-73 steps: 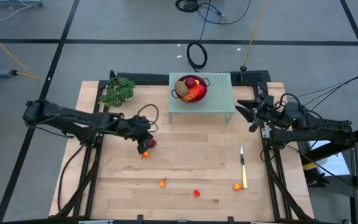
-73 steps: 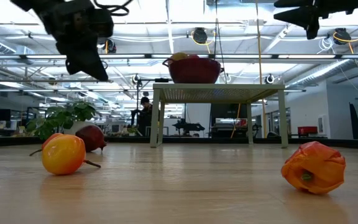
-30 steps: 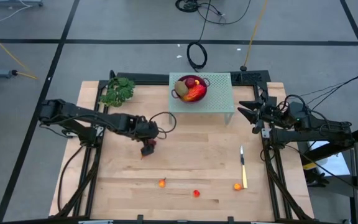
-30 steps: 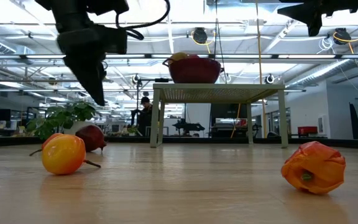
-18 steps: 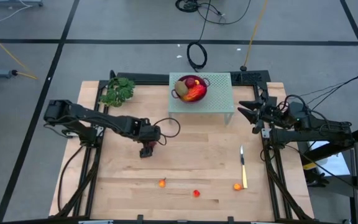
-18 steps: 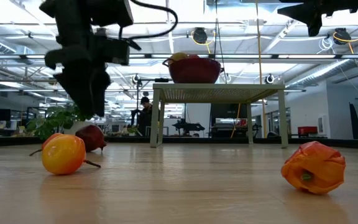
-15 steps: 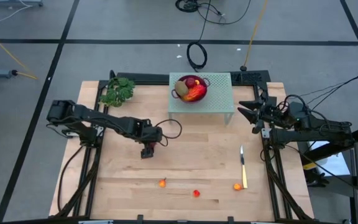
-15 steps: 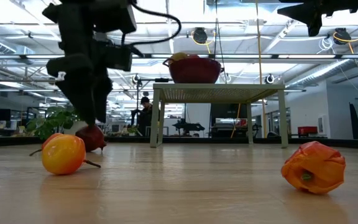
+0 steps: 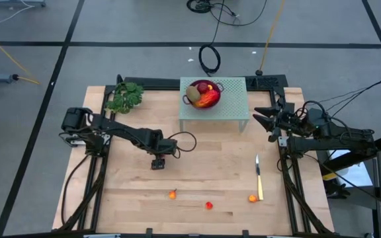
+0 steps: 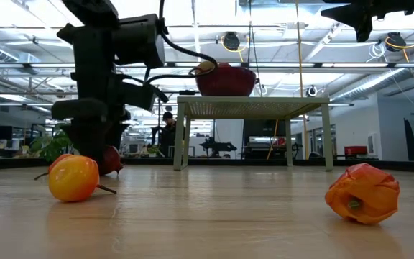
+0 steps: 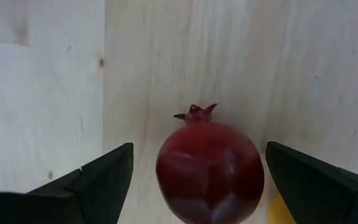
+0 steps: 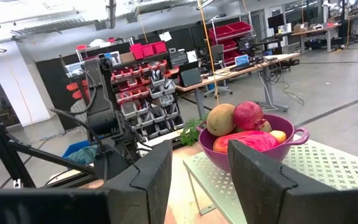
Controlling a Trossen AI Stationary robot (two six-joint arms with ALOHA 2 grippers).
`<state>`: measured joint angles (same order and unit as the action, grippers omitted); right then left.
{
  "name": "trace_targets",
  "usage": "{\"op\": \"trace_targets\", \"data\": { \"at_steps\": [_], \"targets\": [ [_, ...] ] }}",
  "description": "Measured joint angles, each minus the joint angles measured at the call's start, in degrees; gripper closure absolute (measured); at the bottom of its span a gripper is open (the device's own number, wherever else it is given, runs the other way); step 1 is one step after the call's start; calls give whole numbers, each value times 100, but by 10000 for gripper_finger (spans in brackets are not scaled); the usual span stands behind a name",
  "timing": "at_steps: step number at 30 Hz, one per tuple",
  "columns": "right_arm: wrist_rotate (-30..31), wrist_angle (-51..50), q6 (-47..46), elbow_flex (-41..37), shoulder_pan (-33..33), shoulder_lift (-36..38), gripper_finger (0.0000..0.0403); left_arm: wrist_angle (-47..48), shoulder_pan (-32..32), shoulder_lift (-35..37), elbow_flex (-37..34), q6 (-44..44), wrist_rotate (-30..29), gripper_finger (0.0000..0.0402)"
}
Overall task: Pick & Place Fruit
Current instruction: Put the pomegranate in the violet strainer bowl on the shelf
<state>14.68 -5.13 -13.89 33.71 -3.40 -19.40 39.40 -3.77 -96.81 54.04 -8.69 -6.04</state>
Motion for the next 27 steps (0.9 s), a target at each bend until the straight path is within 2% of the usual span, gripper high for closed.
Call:
{"op": "trace_targets", "data": {
  "at_steps": [6,9,20,27],
  "targets": [
    [9,0,0,0,0,0,252,-2,0,-9,0,-2,-52,43],
    [11,2,0,0,0,0,252,-2,0,-9,0,2,-155,60],
    [17,9,0,0,0,0,252,59,0,-2,0,302,-127,223],
    [24,13,0,0,0,0,252,75,0,21,0,146,-147,224]
  ]
}}
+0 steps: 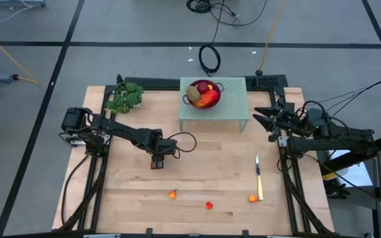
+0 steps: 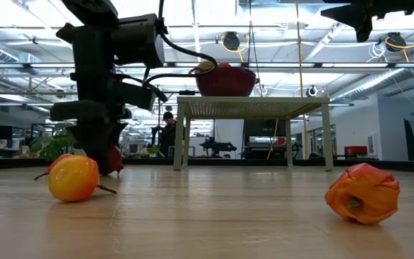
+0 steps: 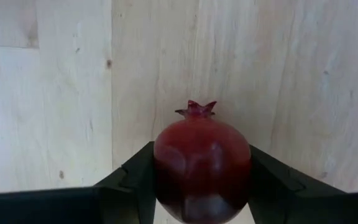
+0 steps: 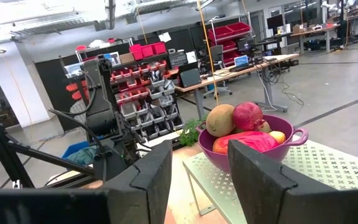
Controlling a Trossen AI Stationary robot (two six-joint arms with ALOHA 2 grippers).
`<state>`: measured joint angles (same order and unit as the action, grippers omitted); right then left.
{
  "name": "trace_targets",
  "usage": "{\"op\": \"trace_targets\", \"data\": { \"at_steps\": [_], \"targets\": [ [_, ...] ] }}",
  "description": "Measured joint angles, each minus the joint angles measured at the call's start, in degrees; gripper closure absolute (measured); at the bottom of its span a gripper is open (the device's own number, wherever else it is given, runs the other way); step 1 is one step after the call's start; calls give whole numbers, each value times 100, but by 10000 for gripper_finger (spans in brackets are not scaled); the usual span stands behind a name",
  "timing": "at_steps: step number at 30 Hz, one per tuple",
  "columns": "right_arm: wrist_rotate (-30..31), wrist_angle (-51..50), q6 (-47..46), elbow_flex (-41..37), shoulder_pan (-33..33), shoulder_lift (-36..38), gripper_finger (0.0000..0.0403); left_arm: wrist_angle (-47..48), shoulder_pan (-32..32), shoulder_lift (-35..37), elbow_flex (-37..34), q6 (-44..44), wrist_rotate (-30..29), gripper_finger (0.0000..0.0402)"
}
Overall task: Pick & Place Fruit
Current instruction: Put the pomegranate in the violet strainer bowl on the shelf
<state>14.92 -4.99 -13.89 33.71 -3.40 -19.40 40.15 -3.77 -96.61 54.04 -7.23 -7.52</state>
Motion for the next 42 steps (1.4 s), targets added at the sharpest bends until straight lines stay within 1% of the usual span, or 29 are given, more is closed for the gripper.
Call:
{"op": "trace_targets", "data": {
  "at_steps": [5,10,15,20,22,24,30,33,39,40,42],
  "targets": [
    [2,2,0,0,0,0,252,34,4,318,-4,-42,-104,224],
    [20,4,-1,0,0,0,252,52,13,932,224,-55,-421,218],
    [22,4,-37,0,1,0,252,-25,86,1407,937,-86,-859,216],
    [22,4,-39,0,0,0,252,-175,242,1469,2008,22,-1596,215],
    [22,4,-39,0,0,0,252,-423,284,1420,2352,251,-1872,215],
    [20,4,-39,0,1,0,252,-722,319,1345,2591,580,-2013,214],
    [4,2,-39,0,2,0,252,-1696,383,962,3057,1326,-2425,214],
    [2,2,-31,0,0,0,252,-2054,418,625,3274,1608,-2592,214],
    [0,0,-22,0,2,0,252,-2016,487,-197,3897,1719,-2609,213],
    [2,2,-22,0,2,0,252,-2045,496,-337,4004,1806,-2658,213],
    [0,0,-22,0,2,0,252,-2024,513,-592,4198,2033,-2970,213]
  ]
}}
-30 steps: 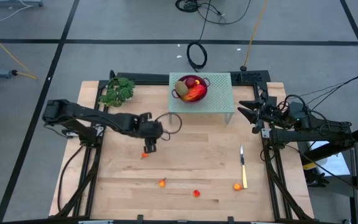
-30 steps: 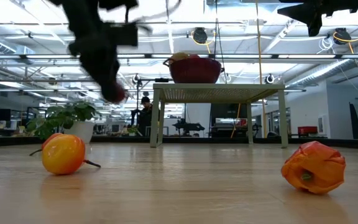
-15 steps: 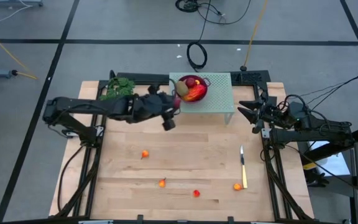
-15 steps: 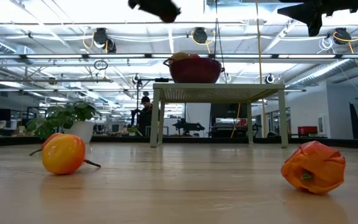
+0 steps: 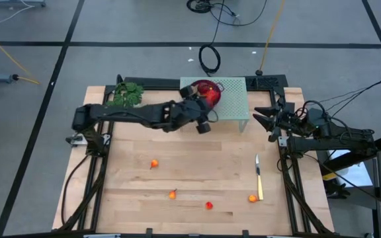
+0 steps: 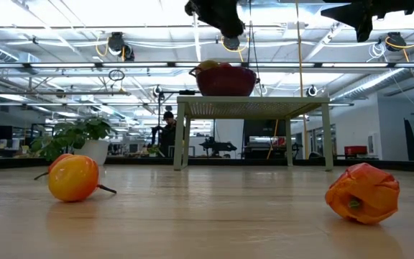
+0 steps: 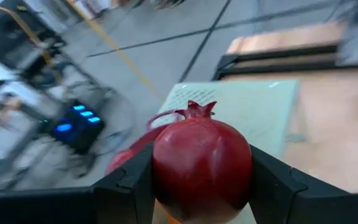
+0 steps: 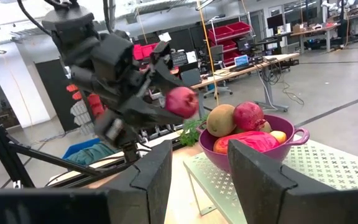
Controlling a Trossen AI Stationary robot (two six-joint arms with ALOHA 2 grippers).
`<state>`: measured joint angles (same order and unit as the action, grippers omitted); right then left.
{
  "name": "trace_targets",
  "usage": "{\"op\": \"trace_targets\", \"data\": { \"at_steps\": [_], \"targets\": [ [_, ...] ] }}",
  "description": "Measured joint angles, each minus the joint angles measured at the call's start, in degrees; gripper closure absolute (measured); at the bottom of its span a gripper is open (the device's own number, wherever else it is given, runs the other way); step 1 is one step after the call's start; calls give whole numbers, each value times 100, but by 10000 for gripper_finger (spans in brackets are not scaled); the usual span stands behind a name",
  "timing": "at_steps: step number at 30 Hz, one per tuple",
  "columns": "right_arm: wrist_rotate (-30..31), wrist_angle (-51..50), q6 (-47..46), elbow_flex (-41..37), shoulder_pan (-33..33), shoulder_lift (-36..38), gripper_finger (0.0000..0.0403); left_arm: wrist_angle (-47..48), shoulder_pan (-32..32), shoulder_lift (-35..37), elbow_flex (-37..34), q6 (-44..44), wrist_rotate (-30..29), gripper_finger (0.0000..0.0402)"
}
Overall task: Pick & Place Fruit
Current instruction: Put the pomegranate in the violet strainer bowl on the shelf
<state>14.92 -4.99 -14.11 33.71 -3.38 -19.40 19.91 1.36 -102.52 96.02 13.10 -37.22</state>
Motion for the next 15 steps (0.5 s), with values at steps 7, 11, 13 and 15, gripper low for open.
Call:
{"op": "trace_targets", "data": {
  "at_steps": [7,11,13,15],
  "targets": [
    [-2,-2,24,0,0,0,252,18,126,-638,409,769,-441,213],
    [-2,-20,24,0,-1,0,252,219,211,-736,405,681,-430,213],
    [-2,-28,24,0,-2,0,252,303,235,-713,406,463,-387,213],
    [-2,-37,24,0,-1,0,252,472,262,-693,407,280,-377,213]
  ]
}}
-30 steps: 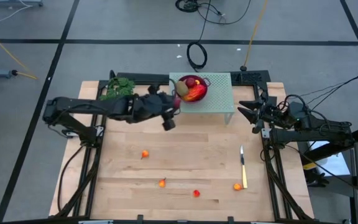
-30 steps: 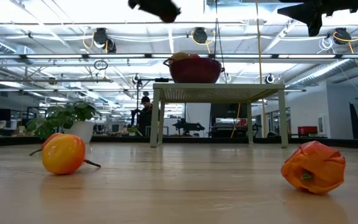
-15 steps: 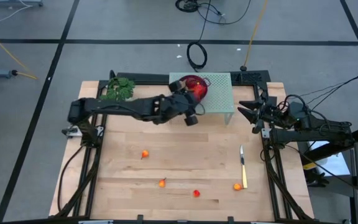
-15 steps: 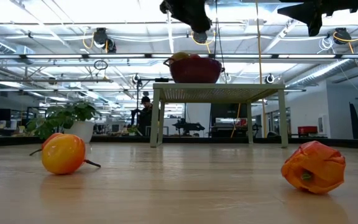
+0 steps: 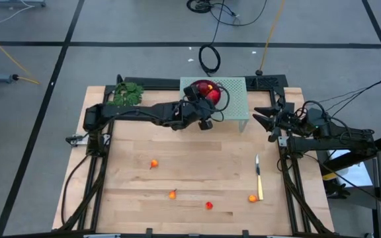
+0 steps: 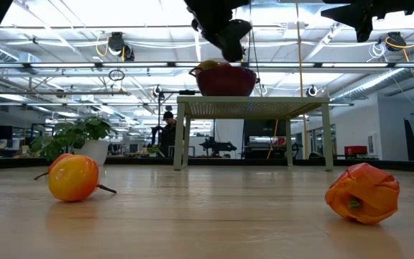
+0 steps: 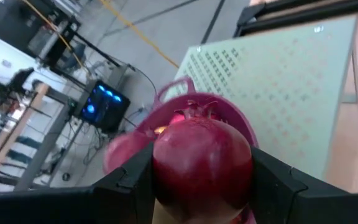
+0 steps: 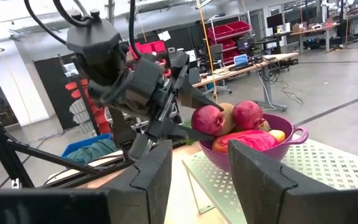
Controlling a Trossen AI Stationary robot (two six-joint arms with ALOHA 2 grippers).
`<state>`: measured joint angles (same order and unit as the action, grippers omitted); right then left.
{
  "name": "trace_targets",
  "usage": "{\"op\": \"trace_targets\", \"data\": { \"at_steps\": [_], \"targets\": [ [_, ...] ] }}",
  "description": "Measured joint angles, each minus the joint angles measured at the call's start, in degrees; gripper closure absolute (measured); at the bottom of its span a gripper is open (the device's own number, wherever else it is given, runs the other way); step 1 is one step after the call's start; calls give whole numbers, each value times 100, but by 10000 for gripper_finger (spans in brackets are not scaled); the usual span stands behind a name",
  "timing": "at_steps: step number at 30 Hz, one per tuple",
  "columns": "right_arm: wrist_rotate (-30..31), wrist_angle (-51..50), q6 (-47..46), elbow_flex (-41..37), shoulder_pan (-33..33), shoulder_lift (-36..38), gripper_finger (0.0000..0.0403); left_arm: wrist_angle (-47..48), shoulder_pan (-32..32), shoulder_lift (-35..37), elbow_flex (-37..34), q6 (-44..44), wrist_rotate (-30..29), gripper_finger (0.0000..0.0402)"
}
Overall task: Pick & Place Fruit
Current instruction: Put the pomegranate in the violet strainer bowl on the shelf
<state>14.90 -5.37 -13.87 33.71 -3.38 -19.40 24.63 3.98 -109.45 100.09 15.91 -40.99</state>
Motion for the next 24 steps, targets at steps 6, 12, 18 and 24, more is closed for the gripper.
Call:
{"op": "trace_targets", "data": {
  "at_steps": [6,12,18,24],
  "targets": [
    [0,-4,0,0,1,0,252,100,75,-7,0,-141,320,213],
    [0,-5,0,0,-2,0,252,130,128,-22,-2,-149,210,213],
    [0,-6,0,0,-1,0,252,137,134,-22,-2,-83,238,213],
    [0,-4,0,0,-1,0,252,135,130,-22,-2,-54,242,213]
  ]
}}
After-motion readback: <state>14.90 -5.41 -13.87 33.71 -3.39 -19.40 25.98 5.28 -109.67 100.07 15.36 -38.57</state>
